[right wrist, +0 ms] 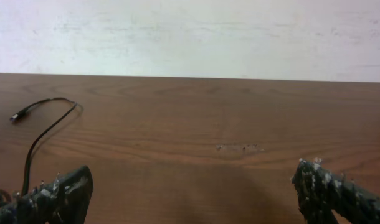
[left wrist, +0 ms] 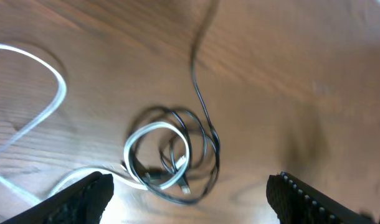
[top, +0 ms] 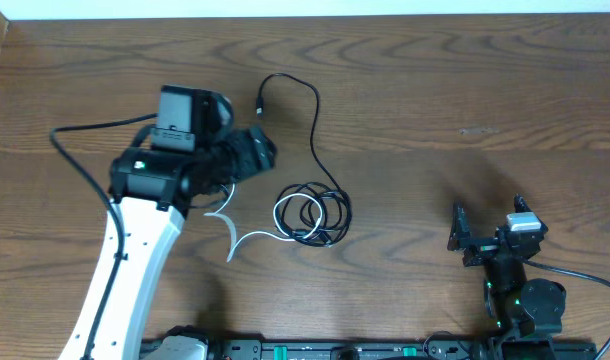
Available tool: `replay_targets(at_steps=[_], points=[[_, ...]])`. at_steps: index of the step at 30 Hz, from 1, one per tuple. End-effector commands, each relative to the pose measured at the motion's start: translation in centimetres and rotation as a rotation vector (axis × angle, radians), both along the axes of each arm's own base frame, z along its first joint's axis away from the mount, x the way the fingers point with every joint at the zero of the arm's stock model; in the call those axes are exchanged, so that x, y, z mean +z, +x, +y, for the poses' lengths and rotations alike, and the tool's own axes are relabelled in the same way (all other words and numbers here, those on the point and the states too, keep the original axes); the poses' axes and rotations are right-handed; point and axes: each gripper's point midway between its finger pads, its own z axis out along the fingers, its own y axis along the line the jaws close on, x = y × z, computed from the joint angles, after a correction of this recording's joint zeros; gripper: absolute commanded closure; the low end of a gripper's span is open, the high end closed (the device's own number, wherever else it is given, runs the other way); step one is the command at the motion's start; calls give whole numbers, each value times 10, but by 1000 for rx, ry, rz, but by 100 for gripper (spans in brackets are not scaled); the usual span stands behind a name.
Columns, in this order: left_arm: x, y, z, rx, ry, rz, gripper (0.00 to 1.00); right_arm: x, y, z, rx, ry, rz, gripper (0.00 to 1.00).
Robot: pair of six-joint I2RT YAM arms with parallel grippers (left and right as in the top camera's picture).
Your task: Untangle cables
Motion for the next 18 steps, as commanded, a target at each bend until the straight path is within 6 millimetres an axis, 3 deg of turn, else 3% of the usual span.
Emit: replay_targets(at_steps=[1,5,11,13,15,18], points=[[-17,-13,-16,-150,69,38,16,-1,0,1,1,10,1,1],[-49,-18,2,-126,265,135,17,-1,0,1,1,10,0,1],[-100,-24,-2,-185,338,322,17,-1,0,1,1,10,1,1],[-118,-25,-1,-208,358,378,21,-1,0,1,1,10,0,1],[-132,-25,-1,-228,371,420,31,-1,0,1,1,10,0,1],[-152,-25,-2,-241,383,474,33,-1,0,1,1,10,0,1]])
